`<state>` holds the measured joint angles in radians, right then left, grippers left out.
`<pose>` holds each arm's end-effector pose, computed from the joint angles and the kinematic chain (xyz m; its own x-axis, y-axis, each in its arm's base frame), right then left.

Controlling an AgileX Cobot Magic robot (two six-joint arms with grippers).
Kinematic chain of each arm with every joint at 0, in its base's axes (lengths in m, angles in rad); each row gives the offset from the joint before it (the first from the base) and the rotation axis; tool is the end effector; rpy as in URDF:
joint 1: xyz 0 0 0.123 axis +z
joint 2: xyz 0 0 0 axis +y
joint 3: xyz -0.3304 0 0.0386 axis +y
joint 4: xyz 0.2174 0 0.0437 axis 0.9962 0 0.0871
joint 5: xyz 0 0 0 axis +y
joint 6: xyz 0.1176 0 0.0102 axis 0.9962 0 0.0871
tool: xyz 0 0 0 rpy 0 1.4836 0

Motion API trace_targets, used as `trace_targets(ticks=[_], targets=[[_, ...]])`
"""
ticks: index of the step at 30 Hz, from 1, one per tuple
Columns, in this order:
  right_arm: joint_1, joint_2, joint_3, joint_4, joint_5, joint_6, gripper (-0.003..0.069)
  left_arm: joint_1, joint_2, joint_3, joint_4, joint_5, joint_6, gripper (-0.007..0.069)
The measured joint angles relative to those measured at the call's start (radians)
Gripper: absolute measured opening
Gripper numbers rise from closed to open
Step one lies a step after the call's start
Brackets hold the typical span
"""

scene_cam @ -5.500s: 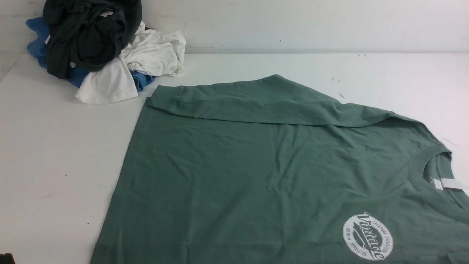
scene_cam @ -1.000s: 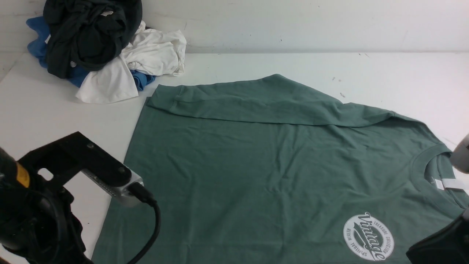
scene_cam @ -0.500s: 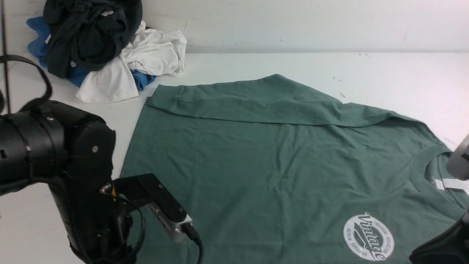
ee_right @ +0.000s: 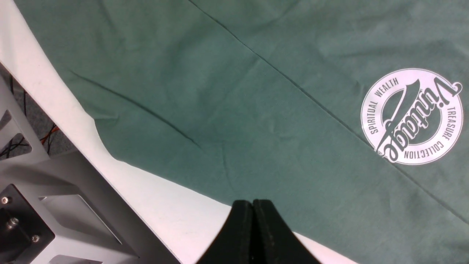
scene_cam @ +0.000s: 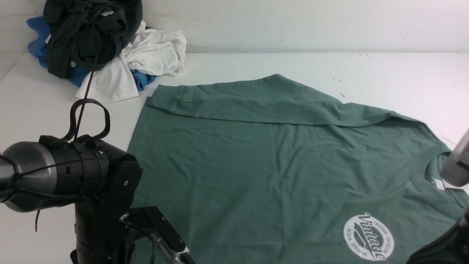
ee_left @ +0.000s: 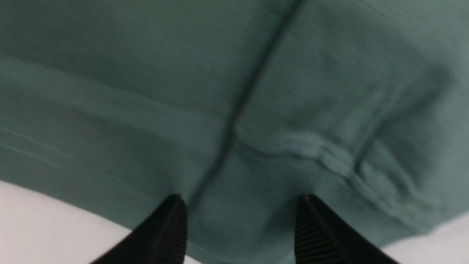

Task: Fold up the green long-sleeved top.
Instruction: Use the left arm to clamp the cuff closest to it

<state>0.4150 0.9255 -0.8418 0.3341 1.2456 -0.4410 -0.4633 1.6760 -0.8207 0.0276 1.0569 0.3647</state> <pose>0.0680 0.0700 0.3300 -0.6585 -0.6272 -0.4159 -0.7332 0.6594 0.1663 0.1971 -0.0953 0.1979 -0.6377 0.7313 0.2421 0.7400 0.6688 -0.0712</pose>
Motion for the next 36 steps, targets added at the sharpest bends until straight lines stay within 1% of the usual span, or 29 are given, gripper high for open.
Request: trace_targets(ticks=[7,15,17,18,22,23,25,29,30,32,36], targets=[[0.000,0.000,0.000,-0.004,0.000,0.000,-0.0014,0.000,0.000,0.003,0.052,-0.016,-0.051,0.0374],[0.000,0.000,0.000,-0.004,0.000,0.000,-0.0014,0.000,0.020,0.003,0.042,-0.023,-0.054,0.0365],[0.000,0.000,0.000,-0.004,0.000,0.000,-0.0014,0.000,0.020,0.003,0.037,-0.016,-0.055,0.0332],[0.000,0.000,0.000,-0.004,0.000,0.000,-0.0014,0.000,0.020,0.003,0.037,-0.016,-0.057,0.0332],[0.000,0.000,0.000,-0.004,0.000,0.000,-0.0014,0.000,0.020,0.003,0.024,-0.008,-0.061,0.0197],[0.000,0.000,0.000,-0.004,0.000,0.000,-0.0014,0.000,0.020,0.003,0.024,-0.008,-0.061,0.0197],[0.000,0.000,0.000,-0.004,0.000,0.000,-0.0014,0.000,0.020,0.003,0.024,-0.005,-0.066,0.0125],[0.000,0.000,0.000,-0.004,0.000,0.000,-0.0014,0.000,0.020,0.003,0.024,0.002,-0.069,0.0027],[0.000,0.000,0.000,-0.004,0.000,0.000,-0.0014,0.000,0.018,0.003,0.024,0.003,-0.069,0.0011],[0.000,0.000,0.000,-0.004,0.000,0.000,-0.0014,0.000,0.001,0.003,0.024,0.003,-0.069,0.0001],[0.000,0.000,0.000,-0.004,0.000,0.000,-0.0014,0.000,-0.069,0.003,0.026,0.011,-0.069,-0.0005]])
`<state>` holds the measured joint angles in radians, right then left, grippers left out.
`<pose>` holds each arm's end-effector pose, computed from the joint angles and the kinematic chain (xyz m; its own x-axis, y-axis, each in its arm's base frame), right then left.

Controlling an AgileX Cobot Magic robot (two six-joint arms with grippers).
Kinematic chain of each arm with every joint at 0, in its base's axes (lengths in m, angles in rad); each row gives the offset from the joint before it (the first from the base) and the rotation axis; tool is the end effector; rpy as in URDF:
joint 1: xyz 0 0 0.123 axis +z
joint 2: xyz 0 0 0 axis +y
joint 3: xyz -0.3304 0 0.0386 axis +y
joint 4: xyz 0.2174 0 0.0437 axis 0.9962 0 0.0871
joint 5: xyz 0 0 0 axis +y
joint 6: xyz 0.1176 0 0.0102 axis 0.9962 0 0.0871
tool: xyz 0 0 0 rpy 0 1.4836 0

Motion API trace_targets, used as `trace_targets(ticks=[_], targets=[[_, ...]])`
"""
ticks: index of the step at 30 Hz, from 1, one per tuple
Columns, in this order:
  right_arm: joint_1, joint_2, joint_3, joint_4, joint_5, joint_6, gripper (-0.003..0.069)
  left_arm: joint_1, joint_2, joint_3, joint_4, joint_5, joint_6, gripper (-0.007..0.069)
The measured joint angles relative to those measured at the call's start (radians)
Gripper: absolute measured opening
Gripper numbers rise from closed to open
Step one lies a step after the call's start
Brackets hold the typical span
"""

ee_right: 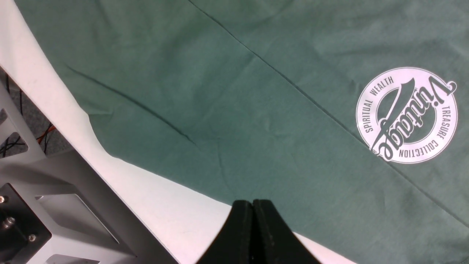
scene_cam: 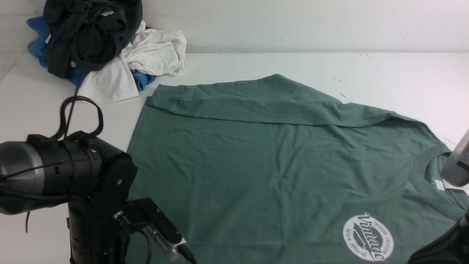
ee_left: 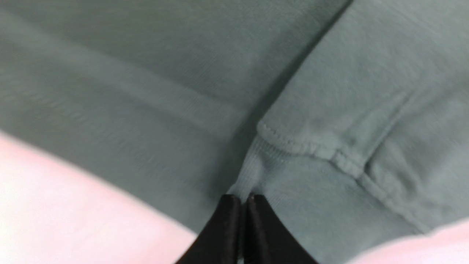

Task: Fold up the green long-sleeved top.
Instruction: Use the left arm to clamp the cuff closest to it, then use the left arm to drag and place the cuff at the centered position on the left edge of the fabric

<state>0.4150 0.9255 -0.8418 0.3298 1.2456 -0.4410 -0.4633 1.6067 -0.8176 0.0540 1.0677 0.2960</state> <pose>0.0681 0.0696 0.3298 -0.6578 -0.6289 -0.4146 -0.7334 0.6601 0.1624 0.1915 -0.0894 0.2127 -0.6880 0.6971 0.2014 0.7090 0.7050 -0.0183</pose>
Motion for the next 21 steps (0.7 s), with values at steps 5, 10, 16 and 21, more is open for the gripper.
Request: trace_targets(ticks=[5,10,16,21], targets=[[0.000,0.000,0.000,-0.007,0.000,0.000,-0.0014,0.000,-0.113,0.000,0.000,0.007,0.000,-0.0005],[0.000,0.023,-0.002,-0.092,-0.002,0.091,-0.0014,0.000,-0.179,-0.076,0.002,0.074,-0.002,-0.0005],[0.000,0.119,-0.002,-0.249,-0.054,0.243,-0.0014,0.000,-0.179,-0.279,0.060,0.123,-0.003,-0.0005],[0.000,0.180,-0.002,-0.296,-0.107,0.295,-0.0014,0.000,-0.177,-0.432,0.090,0.147,-0.003,-0.0003]])
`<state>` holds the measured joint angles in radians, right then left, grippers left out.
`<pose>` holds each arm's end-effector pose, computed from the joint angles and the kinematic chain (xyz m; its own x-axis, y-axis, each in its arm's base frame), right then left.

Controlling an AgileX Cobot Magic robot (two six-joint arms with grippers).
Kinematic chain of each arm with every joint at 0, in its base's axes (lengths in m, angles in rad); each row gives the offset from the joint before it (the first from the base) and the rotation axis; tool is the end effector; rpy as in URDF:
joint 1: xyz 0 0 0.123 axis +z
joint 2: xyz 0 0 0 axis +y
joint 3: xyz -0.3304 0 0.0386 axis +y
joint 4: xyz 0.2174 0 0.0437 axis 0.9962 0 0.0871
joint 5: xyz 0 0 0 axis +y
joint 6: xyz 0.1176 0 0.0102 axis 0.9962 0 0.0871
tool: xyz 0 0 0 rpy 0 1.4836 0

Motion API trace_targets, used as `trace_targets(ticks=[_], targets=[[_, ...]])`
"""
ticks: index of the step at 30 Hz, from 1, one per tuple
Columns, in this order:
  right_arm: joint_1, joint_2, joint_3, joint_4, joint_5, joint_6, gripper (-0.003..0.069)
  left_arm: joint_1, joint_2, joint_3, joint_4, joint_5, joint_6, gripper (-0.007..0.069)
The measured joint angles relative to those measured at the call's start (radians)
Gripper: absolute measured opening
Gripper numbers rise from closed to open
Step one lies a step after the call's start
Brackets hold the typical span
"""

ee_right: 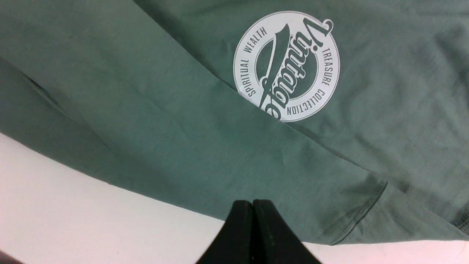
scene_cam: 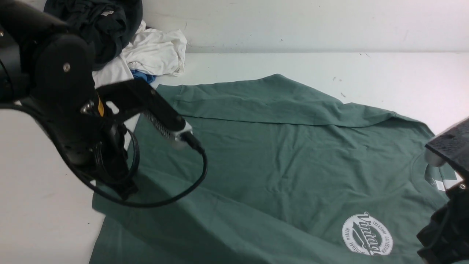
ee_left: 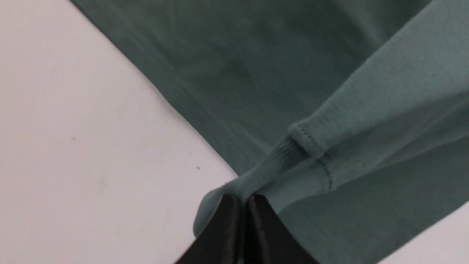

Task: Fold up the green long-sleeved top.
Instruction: Use the left arm to drag and place the cuff at the centered position on the left edge of the fabric

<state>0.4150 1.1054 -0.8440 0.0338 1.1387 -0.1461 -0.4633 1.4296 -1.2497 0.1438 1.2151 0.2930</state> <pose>0.1244 0.0588 0.3075 -0.8232 -0.5064 -0.2569 -0.5230 0.8523 -0.0042 0.2255 -0.0949 0.3468 -0.6742 0.7097 -0.2043 0.6778 0.7045 0.2107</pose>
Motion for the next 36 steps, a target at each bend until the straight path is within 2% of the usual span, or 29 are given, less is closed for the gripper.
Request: trace_targets(ticks=[4,8,13,17,22,36], targets=[[-0.002,0.043,0.000,-0.019,-0.059,0.025,-0.0013,0.000,0.024,-0.105,0.011,0.016,0.004,0.0003],[-0.045,0.110,0.000,-0.025,-0.116,0.045,0.0011,0.000,0.078,-0.196,0.040,0.018,0.008,0.0003],[-0.109,0.194,0.000,-0.026,-0.164,0.056,0.0087,0.000,0.160,-0.299,0.082,0.019,0.011,0.0006],[-0.116,0.227,-0.001,-0.026,-0.180,0.058,0.0159,0.002,0.234,-0.388,0.097,0.021,0.015,0.0006],[-0.119,0.230,-0.003,-0.026,-0.181,0.058,0.0212,0.026,0.330,-0.491,0.093,0.021,0.038,0.0006],[-0.119,0.230,-0.006,-0.034,-0.182,0.058,0.0228,0.130,0.560,-0.543,0.076,0.020,0.038,0.0021]])
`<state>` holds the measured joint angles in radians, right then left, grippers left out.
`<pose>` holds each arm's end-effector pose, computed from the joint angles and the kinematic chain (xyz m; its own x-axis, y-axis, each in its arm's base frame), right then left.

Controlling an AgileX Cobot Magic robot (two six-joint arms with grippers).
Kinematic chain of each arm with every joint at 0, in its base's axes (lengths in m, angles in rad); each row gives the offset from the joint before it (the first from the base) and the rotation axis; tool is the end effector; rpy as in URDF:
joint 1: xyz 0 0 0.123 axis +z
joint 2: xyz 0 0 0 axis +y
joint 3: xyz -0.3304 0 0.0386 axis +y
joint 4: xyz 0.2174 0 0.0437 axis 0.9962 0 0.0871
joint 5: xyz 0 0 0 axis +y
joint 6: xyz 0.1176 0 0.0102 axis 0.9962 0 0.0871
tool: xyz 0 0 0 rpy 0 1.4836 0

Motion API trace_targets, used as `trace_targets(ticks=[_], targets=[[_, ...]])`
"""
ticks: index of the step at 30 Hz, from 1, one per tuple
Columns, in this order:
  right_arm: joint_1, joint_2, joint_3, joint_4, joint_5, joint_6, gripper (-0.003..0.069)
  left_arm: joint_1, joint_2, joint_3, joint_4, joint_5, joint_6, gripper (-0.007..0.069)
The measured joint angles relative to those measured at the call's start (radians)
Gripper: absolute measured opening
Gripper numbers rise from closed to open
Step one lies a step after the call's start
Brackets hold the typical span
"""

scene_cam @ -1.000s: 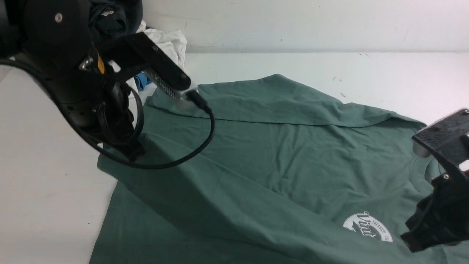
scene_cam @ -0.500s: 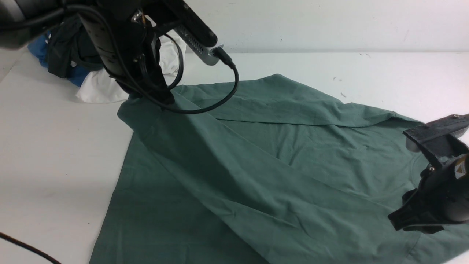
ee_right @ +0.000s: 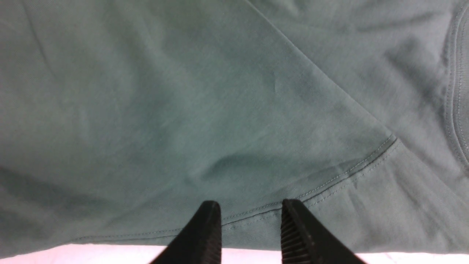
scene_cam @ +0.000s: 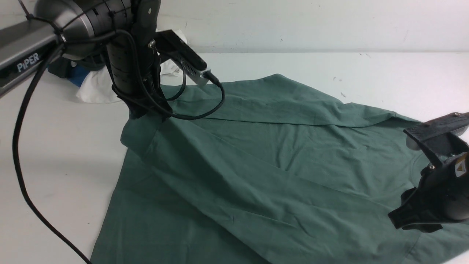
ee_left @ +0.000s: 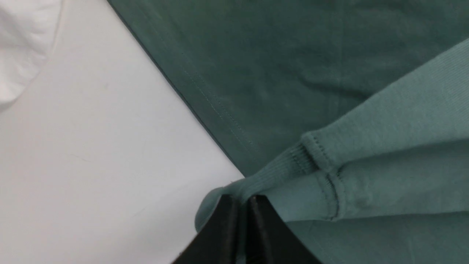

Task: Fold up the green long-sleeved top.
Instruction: Use the left arm to drag and place the cuff at the centered position on the left edge of the fabric, then use the left arm to clamp the cuff farthest from it

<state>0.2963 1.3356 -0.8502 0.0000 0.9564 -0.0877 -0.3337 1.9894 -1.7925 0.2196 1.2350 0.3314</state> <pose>0.1898 0.0579 0.2752 -0.9050 -0.3679 -0.2137 -0.3727 0.9278 -0.0188 0.4029 -0.1140 0.2971 -0.7363 0.6632 -0.1341 0.6153 0.7388 0.2751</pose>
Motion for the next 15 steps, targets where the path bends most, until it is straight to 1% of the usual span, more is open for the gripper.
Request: trace_targets(ticks=[3,6,10,12,13,14,15], targets=[[0.000,0.000,0.000,0.000,-0.001,0.000,0.0228,0.015,0.037,0.000,0.000,-0.002,-0.012,0.0069],[0.000,0.000,0.000,0.000,-0.001,0.000,0.0228,0.031,0.069,0.000,0.007,-0.008,-0.061,0.0160],[0.000,0.000,0.000,0.000,-0.001,0.000,0.0228,0.050,0.077,0.000,0.020,-0.041,-0.196,0.0294],[0.000,0.000,-0.002,0.000,-0.001,0.000,0.0230,0.070,0.077,-0.002,-0.002,-0.084,-0.262,0.0367],[0.000,0.000,-0.007,0.006,-0.001,0.000,0.0230,0.082,0.078,-0.002,-0.026,-0.109,-0.283,0.0392],[0.000,0.000,-0.009,0.006,-0.001,0.000,0.0230,0.085,0.078,-0.002,-0.031,-0.119,-0.290,0.0400],[0.000,0.000,-0.025,0.006,0.006,0.000,0.0230,0.113,0.086,-0.002,-0.091,-0.167,-0.306,0.0423]])
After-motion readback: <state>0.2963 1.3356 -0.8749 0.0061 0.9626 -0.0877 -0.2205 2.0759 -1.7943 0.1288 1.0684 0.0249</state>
